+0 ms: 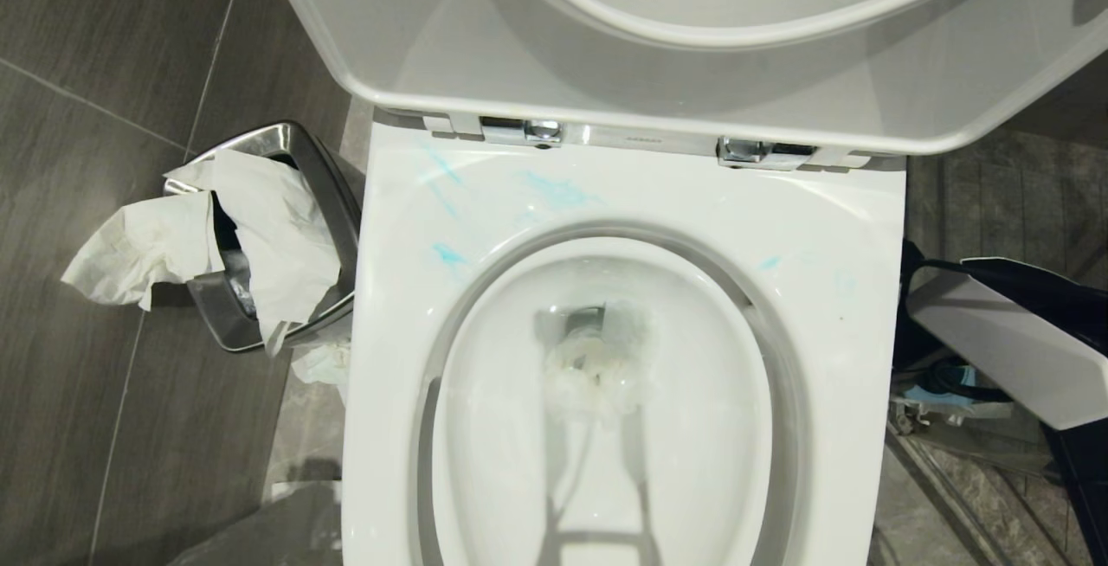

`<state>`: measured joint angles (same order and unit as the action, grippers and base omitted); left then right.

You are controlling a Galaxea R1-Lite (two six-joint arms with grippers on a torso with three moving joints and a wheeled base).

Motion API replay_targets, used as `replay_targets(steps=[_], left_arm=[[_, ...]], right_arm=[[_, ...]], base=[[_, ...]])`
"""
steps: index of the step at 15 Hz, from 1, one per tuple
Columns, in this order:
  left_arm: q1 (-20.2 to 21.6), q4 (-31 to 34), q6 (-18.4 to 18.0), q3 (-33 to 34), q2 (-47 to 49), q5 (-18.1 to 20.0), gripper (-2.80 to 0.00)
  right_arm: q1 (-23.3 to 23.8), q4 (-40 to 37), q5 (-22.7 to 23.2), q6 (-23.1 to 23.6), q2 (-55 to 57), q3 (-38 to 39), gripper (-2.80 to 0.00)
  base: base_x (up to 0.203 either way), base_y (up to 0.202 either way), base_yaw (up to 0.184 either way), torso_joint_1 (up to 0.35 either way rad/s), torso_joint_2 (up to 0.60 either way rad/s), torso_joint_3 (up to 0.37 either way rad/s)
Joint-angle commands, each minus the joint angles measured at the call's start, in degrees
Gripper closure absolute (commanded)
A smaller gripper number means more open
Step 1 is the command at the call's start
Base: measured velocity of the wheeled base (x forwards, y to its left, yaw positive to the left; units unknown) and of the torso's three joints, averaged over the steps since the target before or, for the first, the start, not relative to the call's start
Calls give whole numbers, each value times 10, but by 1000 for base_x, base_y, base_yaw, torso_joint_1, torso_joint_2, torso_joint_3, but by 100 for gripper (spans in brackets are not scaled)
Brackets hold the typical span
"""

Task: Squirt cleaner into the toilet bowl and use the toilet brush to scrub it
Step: Pour in the cleaning agent

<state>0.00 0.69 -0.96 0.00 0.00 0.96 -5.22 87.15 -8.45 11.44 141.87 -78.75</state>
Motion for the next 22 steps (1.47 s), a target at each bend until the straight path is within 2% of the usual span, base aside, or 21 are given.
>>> replay_targets(steps=[1, 6, 14, 15, 22], left_arm=[[0, 0, 0, 0, 0, 0, 0], [1, 0, 0, 0, 0, 0, 0], [1, 0, 0, 0, 0, 0, 0], [0, 0, 0, 0, 1, 0, 0], [1, 0, 0, 0, 0, 0, 0]], right_arm=[[0, 5, 5, 3, 7, -15, -280], [-1, 5, 25, 11, 14, -54, -280], [-1, 5, 27, 13, 20, -56, -280], [0, 5, 27, 13, 22, -59, 0], [2, 5, 26, 14, 27, -91, 0]], base=[[0, 0, 0, 0, 0, 0], [0, 0, 0, 0, 0, 0], [0, 0, 0, 0, 0, 0], [0, 0, 0, 0, 0, 0], [0, 0, 0, 0, 0, 0]])
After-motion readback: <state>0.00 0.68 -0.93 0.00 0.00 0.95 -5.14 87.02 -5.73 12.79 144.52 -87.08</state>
